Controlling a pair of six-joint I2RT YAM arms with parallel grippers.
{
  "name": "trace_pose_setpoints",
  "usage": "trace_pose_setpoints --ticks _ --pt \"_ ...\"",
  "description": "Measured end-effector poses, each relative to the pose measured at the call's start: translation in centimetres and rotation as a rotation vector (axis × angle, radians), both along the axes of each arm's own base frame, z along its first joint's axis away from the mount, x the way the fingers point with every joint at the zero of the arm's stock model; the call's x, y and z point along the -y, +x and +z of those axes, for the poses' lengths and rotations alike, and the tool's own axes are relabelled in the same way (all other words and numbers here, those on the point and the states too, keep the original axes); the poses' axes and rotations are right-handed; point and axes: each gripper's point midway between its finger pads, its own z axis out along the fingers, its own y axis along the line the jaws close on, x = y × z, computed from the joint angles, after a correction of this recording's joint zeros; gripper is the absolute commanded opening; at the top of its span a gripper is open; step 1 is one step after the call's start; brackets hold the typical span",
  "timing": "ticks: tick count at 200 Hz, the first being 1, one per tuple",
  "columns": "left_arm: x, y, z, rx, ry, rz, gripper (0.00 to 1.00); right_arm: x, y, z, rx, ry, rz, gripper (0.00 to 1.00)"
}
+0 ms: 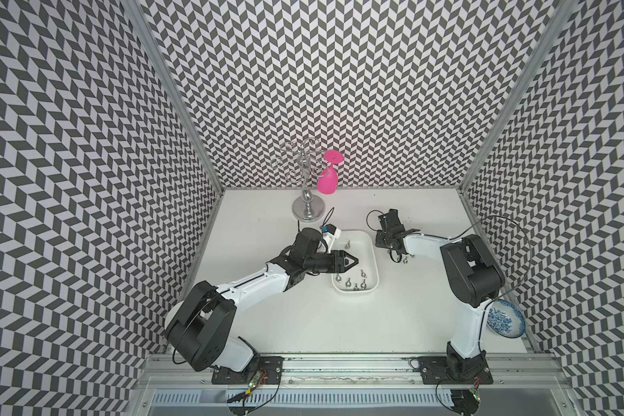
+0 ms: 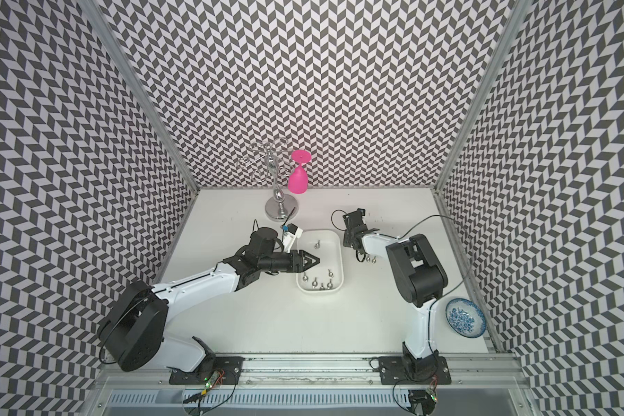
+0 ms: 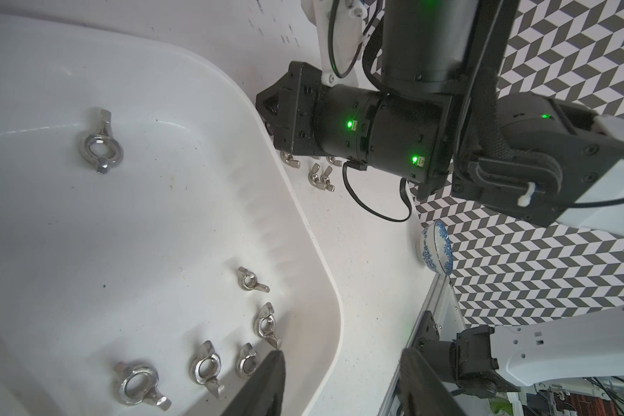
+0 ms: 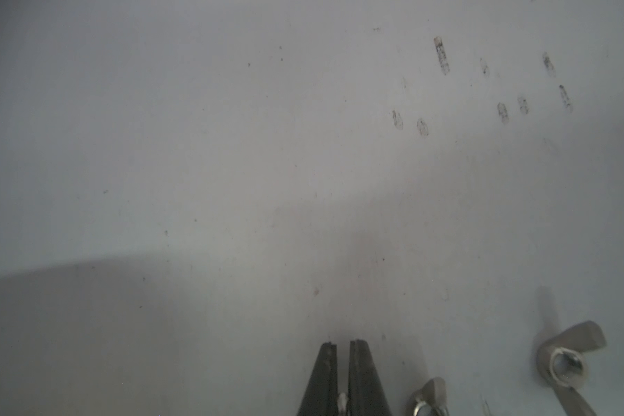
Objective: Take out the wing nut from the storage box
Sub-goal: Place the wing nut at the center of the board, then pick up the wing nut from the storage box.
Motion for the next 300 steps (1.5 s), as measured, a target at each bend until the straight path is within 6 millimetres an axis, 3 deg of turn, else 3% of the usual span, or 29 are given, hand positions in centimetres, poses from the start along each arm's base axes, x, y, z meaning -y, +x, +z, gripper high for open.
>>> trace_pose_setpoints --ticks 41,85,168,187,207,227,253,279,300 --pt "0.0 0.0 0.0 0.0 0.0 0.0 0.55 0.0 0.4 0.0 0.016 0.002 0.001 0.0" --pt "0.1 0.2 0.4 0.008 -0.005 0.0 0.55 -0.1 0.7 -0.2 0.019 0.001 0.003 0.12" --pt "0.2 0.3 0.7 0.017 -0.002 -0.002 0.55 -0.4 0.5 -0.2 0.013 0.01 0.017 0.25" --pt "0.0 0.5 0.7 0.028 0.013 0.001 0.55 -0.5 0.4 0.7 0.022 0.015 0.023 0.28" --pt "-0.7 0.9 1.2 0.046 0.02 0.016 0.55 -1.1 0.4 3.3 0.065 0.034 0.034 0.3" --pt "-2.6 2.2 1.8 0.06 0.019 0.066 0.55 -3.0 -0.1 7.0 0.127 0.086 0.077 0.31" --pt "-6.9 4.8 2.3 0.069 0.017 0.191 0.55 -7.2 -1.8 10.5 0.177 0.175 0.175 0.32" --pt "-11.1 6.6 1.1 0.032 0.039 0.305 0.55 -11.3 -3.9 10.5 0.148 0.244 0.261 0.34" --pt "-12.9 6.6 -0.5 -0.018 0.062 0.348 0.55 -13.9 -5.4 9.2 0.106 0.274 0.306 0.36"
